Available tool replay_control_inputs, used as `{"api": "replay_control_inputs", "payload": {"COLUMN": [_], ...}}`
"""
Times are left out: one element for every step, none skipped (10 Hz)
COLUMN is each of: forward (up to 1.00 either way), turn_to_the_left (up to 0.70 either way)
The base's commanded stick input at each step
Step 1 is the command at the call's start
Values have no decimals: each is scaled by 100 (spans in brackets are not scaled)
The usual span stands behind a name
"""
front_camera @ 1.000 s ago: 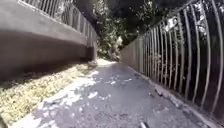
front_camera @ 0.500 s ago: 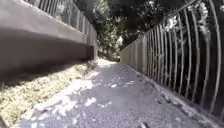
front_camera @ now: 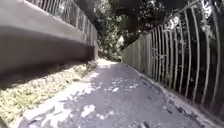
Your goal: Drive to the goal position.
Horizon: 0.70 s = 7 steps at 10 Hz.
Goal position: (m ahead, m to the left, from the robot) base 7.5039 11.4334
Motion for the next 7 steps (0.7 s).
{"api": "replay_control_inputs", "payload": {"forward": [50, 50, 50, 50, 50, 50, 50], "turn_to_the_left": [0, 0, 0, 0, 0, 0, 0]}}
